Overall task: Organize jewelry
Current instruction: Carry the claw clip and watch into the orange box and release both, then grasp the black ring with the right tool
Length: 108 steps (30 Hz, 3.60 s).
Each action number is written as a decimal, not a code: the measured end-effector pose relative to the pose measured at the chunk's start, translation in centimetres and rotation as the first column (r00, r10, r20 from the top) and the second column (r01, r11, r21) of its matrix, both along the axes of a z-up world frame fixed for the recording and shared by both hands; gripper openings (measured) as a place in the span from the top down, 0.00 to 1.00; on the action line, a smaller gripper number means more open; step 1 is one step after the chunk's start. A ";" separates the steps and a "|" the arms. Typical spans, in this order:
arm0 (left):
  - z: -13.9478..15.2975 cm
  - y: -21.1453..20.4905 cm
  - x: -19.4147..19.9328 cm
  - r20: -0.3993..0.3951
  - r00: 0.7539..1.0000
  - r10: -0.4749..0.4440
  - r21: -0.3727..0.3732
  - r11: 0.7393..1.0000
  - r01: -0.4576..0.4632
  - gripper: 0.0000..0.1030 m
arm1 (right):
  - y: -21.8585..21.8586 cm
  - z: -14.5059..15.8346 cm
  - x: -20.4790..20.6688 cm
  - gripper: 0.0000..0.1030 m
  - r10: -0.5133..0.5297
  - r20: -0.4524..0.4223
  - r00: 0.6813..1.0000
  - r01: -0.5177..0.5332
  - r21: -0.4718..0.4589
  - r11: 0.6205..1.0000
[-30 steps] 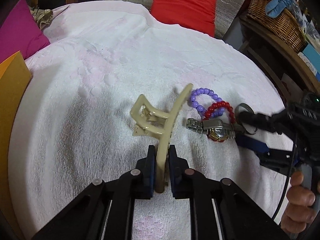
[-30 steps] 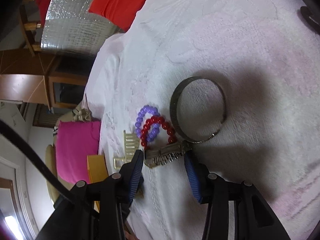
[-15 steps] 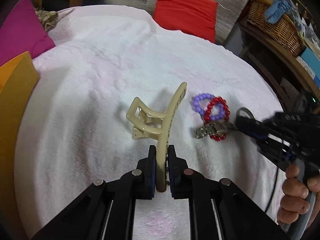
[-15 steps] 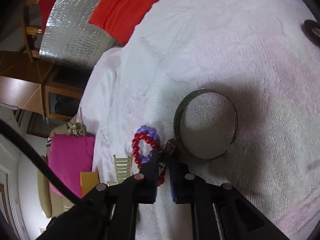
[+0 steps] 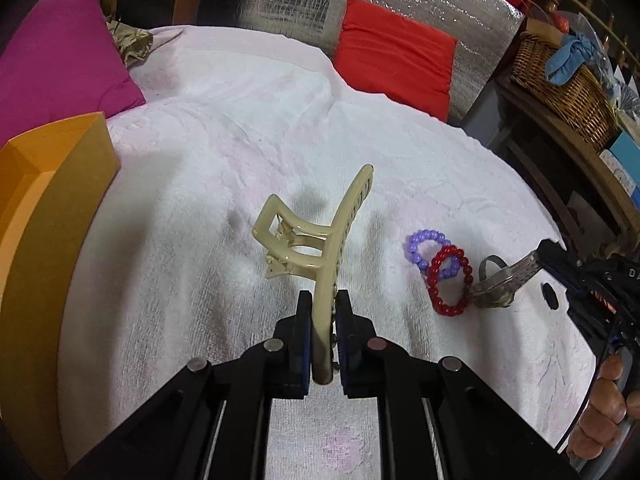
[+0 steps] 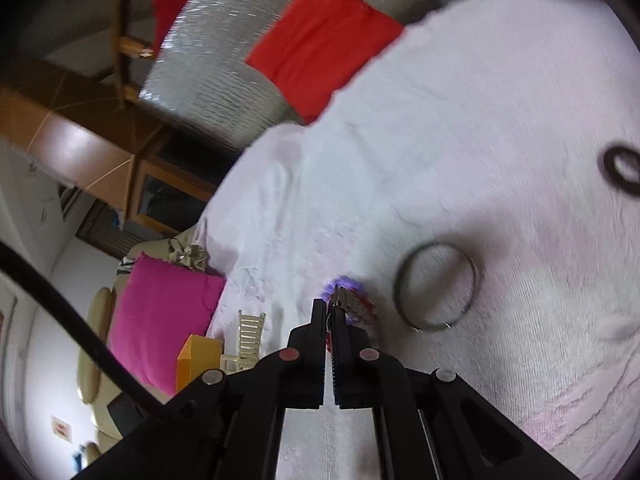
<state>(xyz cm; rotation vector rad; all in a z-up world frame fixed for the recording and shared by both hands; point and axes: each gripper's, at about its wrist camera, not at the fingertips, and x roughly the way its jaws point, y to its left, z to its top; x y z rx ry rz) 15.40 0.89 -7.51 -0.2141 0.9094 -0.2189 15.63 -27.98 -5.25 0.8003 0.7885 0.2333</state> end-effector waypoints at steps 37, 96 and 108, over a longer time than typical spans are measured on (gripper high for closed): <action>7.2 23.1 -8.6 0.125 0.857 0.500 0.002 0.864 -0.504 0.89 | 29.2 11.2 -2.1 0.97 0.496 0.239 0.835 -0.429 -0.283 0.858; -0.1 -6.4 0.9 0.025 0.997 -0.076 0.069 0.995 0.075 0.52 | -7.2 -1.0 -3.1 0.51 -0.057 -0.127 0.990 0.053 -0.036 0.998; -1.9 -8.3 2.3 -0.026 0.996 -0.084 0.045 0.995 0.085 0.52 | -15.8 -0.8 -5.7 0.51 -0.279 -0.139 0.950 0.283 0.007 0.959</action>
